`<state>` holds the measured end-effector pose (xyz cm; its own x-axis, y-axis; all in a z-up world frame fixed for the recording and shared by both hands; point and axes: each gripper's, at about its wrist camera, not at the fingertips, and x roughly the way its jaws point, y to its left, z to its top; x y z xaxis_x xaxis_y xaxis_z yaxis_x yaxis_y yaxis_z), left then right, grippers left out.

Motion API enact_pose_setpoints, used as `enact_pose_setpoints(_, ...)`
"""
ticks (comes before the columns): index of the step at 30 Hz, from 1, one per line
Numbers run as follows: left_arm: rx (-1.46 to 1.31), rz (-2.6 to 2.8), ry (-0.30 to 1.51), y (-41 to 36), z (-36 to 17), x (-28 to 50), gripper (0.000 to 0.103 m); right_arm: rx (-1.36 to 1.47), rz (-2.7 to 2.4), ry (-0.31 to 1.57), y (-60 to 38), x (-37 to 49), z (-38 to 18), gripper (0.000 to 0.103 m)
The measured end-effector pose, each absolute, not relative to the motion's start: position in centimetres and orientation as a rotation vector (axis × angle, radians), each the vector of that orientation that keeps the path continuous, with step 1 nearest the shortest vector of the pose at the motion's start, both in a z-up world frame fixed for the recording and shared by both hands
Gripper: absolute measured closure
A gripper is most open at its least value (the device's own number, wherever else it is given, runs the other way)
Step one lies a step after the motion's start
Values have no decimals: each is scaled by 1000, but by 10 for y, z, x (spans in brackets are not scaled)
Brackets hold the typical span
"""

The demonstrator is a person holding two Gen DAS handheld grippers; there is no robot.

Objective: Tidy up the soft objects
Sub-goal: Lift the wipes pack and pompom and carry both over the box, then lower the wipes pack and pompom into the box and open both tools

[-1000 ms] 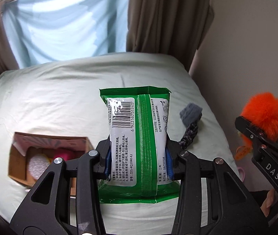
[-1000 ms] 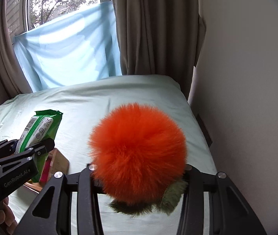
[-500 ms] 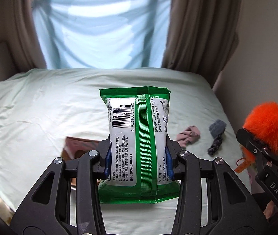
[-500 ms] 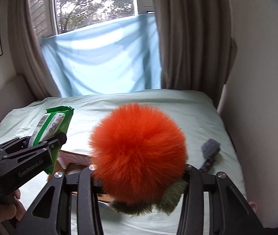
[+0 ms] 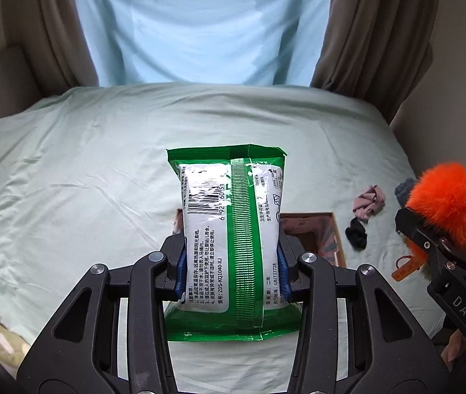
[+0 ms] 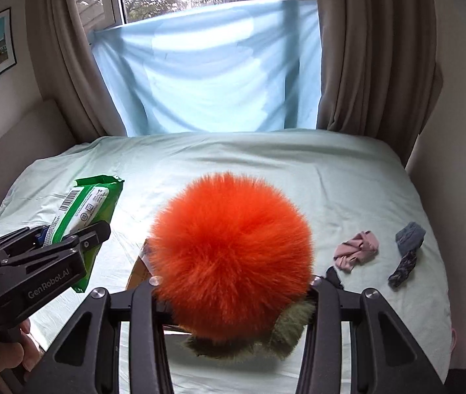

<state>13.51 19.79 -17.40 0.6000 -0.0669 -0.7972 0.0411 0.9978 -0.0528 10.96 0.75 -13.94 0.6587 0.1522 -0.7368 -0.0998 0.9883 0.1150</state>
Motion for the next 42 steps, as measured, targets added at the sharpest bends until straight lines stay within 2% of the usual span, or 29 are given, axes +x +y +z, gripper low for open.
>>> enact_pose_setpoints(10, -24, -115, 1140, 219, -258, 167, 66, 106, 93, 1010, 33, 142, -204, 63)
enact_pose_setpoints(20, 59, -219, 1275, 173, -318, 204, 66, 80, 45, 1189, 20, 184, -282, 63)
enact_pose_setpoints(29, 48, -263, 1476, 144, -402, 241, 66, 139, 32, 1408, 7, 228, -359, 63)
enact_pose_setpoints(38, 75, -277, 1563, 141, -426, 253, 65, 180, 40, 1509, -1, 250, -387, 63)
enact_pose_setpoints(39, 71, -283, 1569, 142, -426, 254, 63, 192, 39, 1515, -2, 252, -389, 63)
enact_pose_setpoints(40, 72, -288, 1576, 141, -427, 255, 47, 198, 36, 1519, -2, 253, -390, 63)
enact_pose_setpoints(41, 85, -289, 1586, 140, -427, 254, 30, 211, 35, 1523, -2, 254, -392, 57)
enact_pose_setpoints(42, 103, -287, 1586, 141, -427, 254, 0, 234, 40, 1532, -3, 255, -395, 50)
